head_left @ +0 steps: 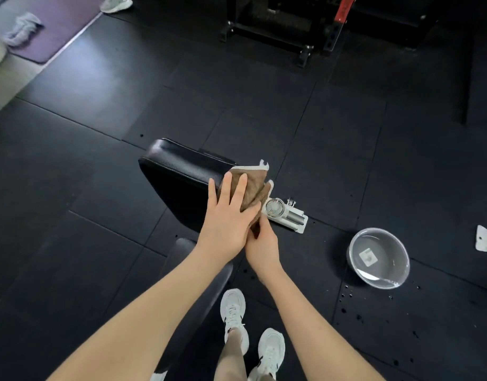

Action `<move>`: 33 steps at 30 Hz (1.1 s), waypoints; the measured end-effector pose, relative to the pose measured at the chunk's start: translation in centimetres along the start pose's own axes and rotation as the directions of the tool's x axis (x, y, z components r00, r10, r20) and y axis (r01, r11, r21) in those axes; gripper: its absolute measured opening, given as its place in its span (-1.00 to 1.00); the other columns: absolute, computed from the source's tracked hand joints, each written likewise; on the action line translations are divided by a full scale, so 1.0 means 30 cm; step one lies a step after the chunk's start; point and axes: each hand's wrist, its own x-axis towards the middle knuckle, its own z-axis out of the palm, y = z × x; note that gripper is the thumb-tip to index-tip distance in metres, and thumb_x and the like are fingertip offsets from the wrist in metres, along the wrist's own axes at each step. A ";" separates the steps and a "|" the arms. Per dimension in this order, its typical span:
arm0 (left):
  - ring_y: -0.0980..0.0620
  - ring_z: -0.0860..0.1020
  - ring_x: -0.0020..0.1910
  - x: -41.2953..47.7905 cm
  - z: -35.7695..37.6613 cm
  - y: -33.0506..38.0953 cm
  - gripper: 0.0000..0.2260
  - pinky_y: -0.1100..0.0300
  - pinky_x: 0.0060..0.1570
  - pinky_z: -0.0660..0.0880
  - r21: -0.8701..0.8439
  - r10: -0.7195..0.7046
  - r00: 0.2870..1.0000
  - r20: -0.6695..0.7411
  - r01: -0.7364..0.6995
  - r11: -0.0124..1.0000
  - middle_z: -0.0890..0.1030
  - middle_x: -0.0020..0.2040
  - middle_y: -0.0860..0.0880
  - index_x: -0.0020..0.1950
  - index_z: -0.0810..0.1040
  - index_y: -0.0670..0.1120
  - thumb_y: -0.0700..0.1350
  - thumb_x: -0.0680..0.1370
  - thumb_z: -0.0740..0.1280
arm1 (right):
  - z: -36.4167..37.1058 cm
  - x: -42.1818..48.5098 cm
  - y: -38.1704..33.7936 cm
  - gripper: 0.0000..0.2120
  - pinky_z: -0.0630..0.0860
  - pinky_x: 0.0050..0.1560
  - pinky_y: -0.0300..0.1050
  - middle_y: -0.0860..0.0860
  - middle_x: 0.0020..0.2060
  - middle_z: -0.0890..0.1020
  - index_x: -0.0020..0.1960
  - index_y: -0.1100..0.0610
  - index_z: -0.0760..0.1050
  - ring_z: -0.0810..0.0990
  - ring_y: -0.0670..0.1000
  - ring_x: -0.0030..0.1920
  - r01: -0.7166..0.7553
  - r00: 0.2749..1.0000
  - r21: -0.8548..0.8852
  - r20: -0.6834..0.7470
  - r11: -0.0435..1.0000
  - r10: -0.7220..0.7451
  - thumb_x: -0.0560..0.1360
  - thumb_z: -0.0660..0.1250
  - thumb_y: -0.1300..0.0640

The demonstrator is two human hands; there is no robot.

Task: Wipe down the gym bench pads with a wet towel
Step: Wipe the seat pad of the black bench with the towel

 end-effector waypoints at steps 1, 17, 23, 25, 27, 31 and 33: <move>-0.42 0.29 0.36 -0.015 0.007 0.011 -0.59 -0.43 0.27 0.19 0.037 0.020 1.000 0.020 -0.021 0.999 0.41 0.37 -0.28 0.27 0.52 0.00 -0.08 0.45 0.14 | -0.008 -0.016 0.013 -0.60 0.54 0.08 -0.14 -0.13 -0.03 0.63 0.35 0.01 0.39 0.60 -0.07 0.00 -0.040 0.998 0.053 0.043 0.998 0.038 0.56 0.17 0.28; 0.05 0.56 -0.15 -0.398 -0.039 0.048 -0.81 0.20 -0.20 0.46 -0.638 -0.506 0.738 0.447 0.659 0.397 0.63 -0.13 0.03 0.04 0.58 -0.02 0.00 0.60 0.19 | -0.033 -0.327 0.118 -0.53 0.49 0.26 -0.01 -0.07 0.20 0.54 0.38 -0.03 0.34 0.52 -0.06 0.19 -0.078 0.993 0.196 -0.070 0.978 0.093 0.50 0.35 0.13; -0.01 0.60 -0.01 -0.462 -0.179 0.059 -0.83 -0.01 -0.01 0.60 -0.754 -0.406 0.706 0.580 0.654 0.060 0.64 -0.03 -0.05 0.04 0.58 -0.02 0.00 0.59 0.23 | -0.070 -0.474 0.066 -0.78 0.48 0.00 -0.12 -0.13 -0.12 0.63 0.07 -0.02 0.59 0.58 -0.06 -0.01 -0.033 0.963 -0.155 -0.268 0.987 -0.010 0.49 0.33 -0.08; -0.03 0.60 0.00 -0.468 -0.237 0.091 -0.85 0.06 -0.10 0.61 -0.759 -0.319 0.731 0.603 0.648 0.052 0.64 0.00 -0.09 0.04 0.58 -0.04 -0.03 0.59 0.25 | -0.087 -0.523 0.061 -0.80 0.41 -0.10 -0.17 -0.13 -0.15 0.63 0.04 -0.03 0.61 0.56 -0.07 -0.06 -0.031 0.952 -0.148 -0.305 0.988 -0.016 0.53 0.29 -0.09; 0.00 0.62 -0.04 -0.467 -0.285 0.134 -0.83 0.14 -0.20 0.62 -0.751 -0.208 0.747 0.632 0.656 0.073 0.65 0.01 -0.11 0.07 0.58 -0.09 -0.05 0.56 0.30 | -0.113 -0.570 0.062 -0.73 0.37 -0.22 -0.19 -0.08 -0.24 0.60 -0.09 0.05 0.60 0.51 -0.06 -0.16 -0.047 0.944 -0.096 -0.330 0.994 0.013 0.56 0.23 -0.09; -0.03 0.65 -0.08 -0.430 -0.371 0.259 -0.80 0.06 -0.09 0.63 -0.733 0.049 0.731 0.680 0.678 0.064 0.67 -0.02 -0.11 0.07 0.59 -0.13 -0.14 0.47 0.42 | -0.227 -0.676 0.054 -0.67 0.53 0.03 -0.09 0.00 -0.14 0.67 -0.13 0.07 0.60 0.60 -0.01 -0.05 -0.038 0.942 0.293 -0.308 0.955 0.132 0.62 0.13 -0.02; -0.08 0.65 -0.09 -0.396 -0.412 0.350 -0.81 -0.03 -0.03 0.61 -0.758 0.152 0.743 0.651 0.643 0.104 0.67 -0.05 -0.13 0.06 0.60 -0.14 -0.22 0.45 0.42 | -0.328 -0.741 0.050 -0.69 0.55 0.13 -0.04 -0.05 -0.06 0.67 -0.10 -0.02 0.59 0.60 -0.05 0.04 -0.018 0.933 0.392 -0.324 0.920 0.157 0.64 0.11 0.00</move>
